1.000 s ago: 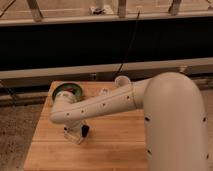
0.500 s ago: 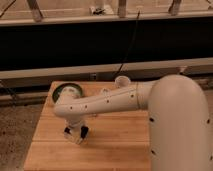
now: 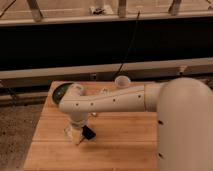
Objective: Place the eraser on the white sponge
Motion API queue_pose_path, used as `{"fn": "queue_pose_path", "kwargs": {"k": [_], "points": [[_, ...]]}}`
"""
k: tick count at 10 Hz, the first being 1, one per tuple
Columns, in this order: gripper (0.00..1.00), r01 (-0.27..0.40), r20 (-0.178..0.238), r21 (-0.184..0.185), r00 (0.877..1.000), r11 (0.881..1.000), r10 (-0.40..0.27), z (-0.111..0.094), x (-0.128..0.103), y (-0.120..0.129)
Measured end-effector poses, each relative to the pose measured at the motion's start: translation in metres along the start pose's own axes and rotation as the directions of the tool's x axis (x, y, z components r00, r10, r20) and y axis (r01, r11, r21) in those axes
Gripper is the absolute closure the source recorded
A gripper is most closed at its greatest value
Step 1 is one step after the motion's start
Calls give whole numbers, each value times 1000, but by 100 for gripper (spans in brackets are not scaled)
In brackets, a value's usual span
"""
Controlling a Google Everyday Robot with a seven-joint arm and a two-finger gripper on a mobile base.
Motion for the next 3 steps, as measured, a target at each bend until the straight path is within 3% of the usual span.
{"fn": "queue_pose_path", "kwargs": {"k": [3], "points": [[20,-12,-10,2,1000,1000,12,-6,-3,5]]}}
